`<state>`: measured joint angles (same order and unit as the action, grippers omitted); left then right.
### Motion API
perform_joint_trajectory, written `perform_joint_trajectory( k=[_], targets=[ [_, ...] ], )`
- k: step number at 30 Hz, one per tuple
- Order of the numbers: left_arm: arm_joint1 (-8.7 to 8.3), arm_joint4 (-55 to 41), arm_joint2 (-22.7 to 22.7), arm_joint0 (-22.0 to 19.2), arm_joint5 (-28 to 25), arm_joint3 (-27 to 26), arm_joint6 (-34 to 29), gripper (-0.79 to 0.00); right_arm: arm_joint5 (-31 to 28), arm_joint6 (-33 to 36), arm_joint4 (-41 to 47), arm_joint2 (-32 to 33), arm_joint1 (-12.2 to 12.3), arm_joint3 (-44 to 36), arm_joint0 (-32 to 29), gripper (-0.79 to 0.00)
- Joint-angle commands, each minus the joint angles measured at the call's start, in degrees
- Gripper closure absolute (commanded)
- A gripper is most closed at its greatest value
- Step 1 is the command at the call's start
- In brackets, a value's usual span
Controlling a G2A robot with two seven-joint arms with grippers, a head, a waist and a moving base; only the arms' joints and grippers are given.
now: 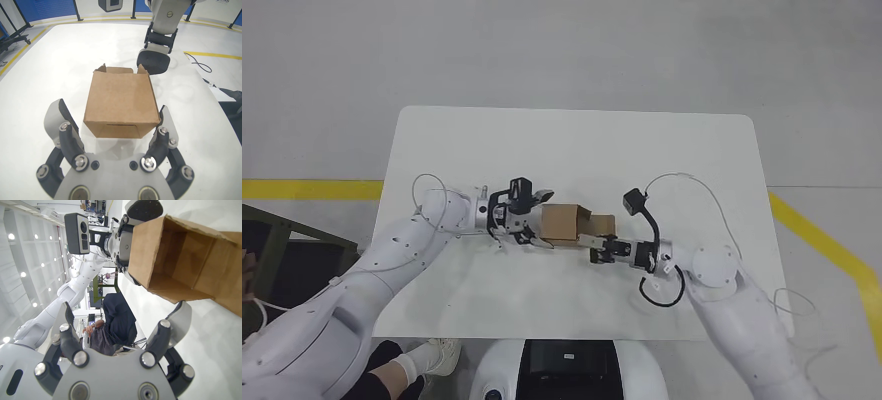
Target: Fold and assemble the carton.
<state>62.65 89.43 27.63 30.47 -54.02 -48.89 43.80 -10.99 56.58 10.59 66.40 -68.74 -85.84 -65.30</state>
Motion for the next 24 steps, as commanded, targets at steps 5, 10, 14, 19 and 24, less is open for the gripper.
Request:
perform_joint_trajectory(
  k=[5,10,14,19,24],
  targets=[
    [0.38,0.7,0.1,0.2,-0.4,0.0,-0.2,-0.785,-2.4,1.6,0.9,-2.3,-0.5,4.9,4.1,-0.785],
    [0.58,1.6,0.3,0.2,-0.7,0.0,0.1,-0.785,-4.3,2.6,1.7,-4.0,-0.9,7.2,6.7,-0.785],
    [0.67,2.2,0.5,0.3,-0.9,0.0,0.5,-0.785,-5.5,3.0,2.5,-5.3,-1.3,9.1,8.3,-0.785],
    [0.73,2.9,0.7,0.4,-1.2,0.1,0.8,-0.785,-7.4,3.7,4.5,-7.0,-1.8,11.2,10.2,-0.785],
    [0.76,3.7,0.9,0.5,-1.6,-0.1,1.2,-0.785,-8.1,3.6,5.4,-8.6,-2.4,13.5,12.1,-0.785]
  ],
)
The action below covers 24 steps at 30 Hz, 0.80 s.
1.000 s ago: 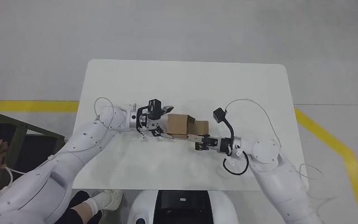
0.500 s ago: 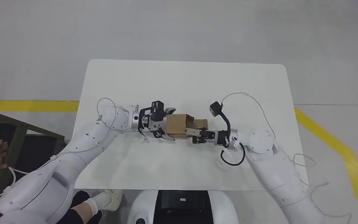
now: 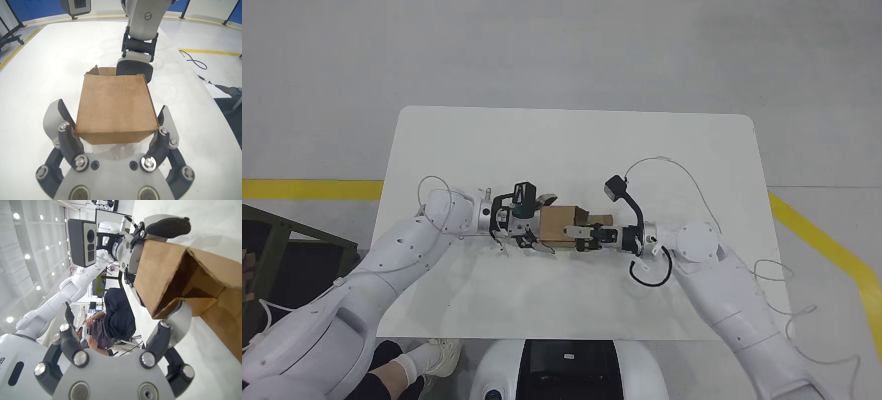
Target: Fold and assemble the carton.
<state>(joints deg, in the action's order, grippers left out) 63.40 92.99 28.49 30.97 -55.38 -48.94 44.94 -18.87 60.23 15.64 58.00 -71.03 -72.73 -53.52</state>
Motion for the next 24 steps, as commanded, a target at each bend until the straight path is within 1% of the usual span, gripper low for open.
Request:
perform_joint_trajectory(
  k=[1,6,13,24],
  targets=[
    [0.01,0.3,0.0,0.0,-0.6,-0.2,0.3,-0.785,-0.4,-0.1,0.7,-0.3,-0.2,0.8,0.5,-0.785],
    [-0.04,1.3,-0.1,0.1,-2.3,-0.4,1.7,-0.785,-1.3,0.4,1.5,-1.5,-0.6,1.8,1.6,-0.785],
    [-0.09,1.8,-0.1,0.1,-2.3,-0.6,1.6,-0.785,-1.8,0.9,1.9,-3.5,-1.3,3.6,3.5,-0.785],
    [-0.11,1.7,0.1,0.3,-2.4,-0.5,1.5,-0.785,-2.5,0.2,3.7,-3.5,-1.5,5.2,3.8,-0.785]
  ],
)
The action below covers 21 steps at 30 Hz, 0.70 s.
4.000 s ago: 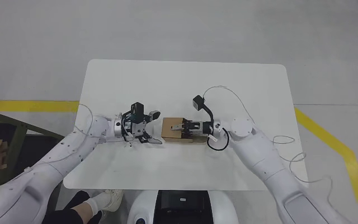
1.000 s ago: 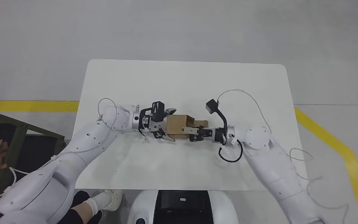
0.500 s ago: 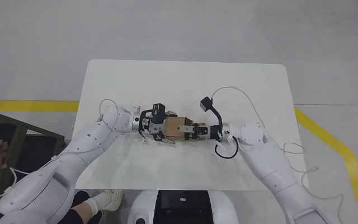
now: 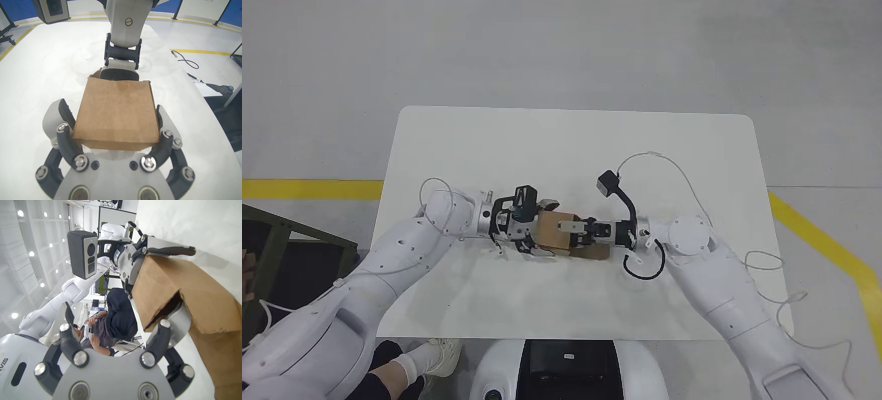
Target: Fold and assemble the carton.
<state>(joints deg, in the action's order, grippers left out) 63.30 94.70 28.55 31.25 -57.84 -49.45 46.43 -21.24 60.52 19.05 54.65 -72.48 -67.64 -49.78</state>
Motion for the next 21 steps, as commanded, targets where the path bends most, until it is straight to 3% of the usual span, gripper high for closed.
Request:
perform_joint_trajectory(
  k=[1,7,21],
  targets=[
    [0.00,0.0,0.0,0.0,0.0,0.0,0.0,-0.785,-0.2,-0.2,0.6,-0.2,-0.1,0.3,0.1,-0.785],
    [0.05,0.2,0.3,0.1,0.3,0.8,0.2,-0.785,-1.2,-0.9,0.4,0.3,-0.1,1.0,0.4,-0.785],
    [-0.18,0.7,1.3,0.5,0.5,0.9,0.5,-0.785,-0.4,-1.4,-0.2,11.2,3.3,-6.2,-6.9,-0.785]
  ],
)
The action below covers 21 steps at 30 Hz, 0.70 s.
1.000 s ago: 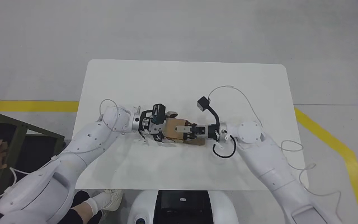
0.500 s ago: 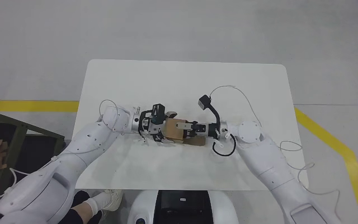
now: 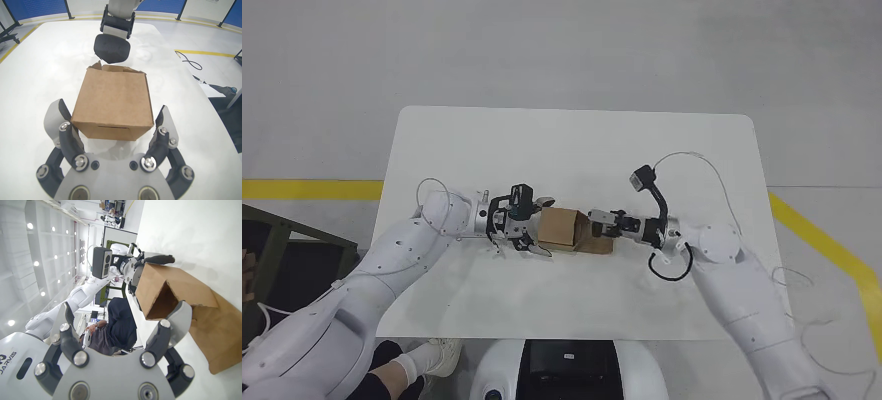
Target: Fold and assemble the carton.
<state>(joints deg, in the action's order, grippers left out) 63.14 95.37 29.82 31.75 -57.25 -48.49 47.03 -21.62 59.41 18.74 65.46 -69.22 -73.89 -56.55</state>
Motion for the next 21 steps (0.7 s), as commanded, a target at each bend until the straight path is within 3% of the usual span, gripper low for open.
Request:
perform_joint_trajectory(
  k=[1,13,21],
  targets=[
    [-0.04,0.0,0.1,0.1,-0.1,-0.2,-0.1,-0.785,0.1,-0.7,0.2,0.7,0.1,0.3,-0.1,-0.785],
    [-0.26,0.2,0.8,0.5,-0.2,-0.8,-0.2,-0.785,-0.3,-0.9,1.5,-4.0,-1.4,8.4,6.6,-0.785],
    [-0.48,0.3,1.2,0.7,-0.4,-1.2,-0.4,-0.785,-3.3,6.1,-0.6,-7.3,-1.9,11.3,9.6,-0.785]
  ],
)
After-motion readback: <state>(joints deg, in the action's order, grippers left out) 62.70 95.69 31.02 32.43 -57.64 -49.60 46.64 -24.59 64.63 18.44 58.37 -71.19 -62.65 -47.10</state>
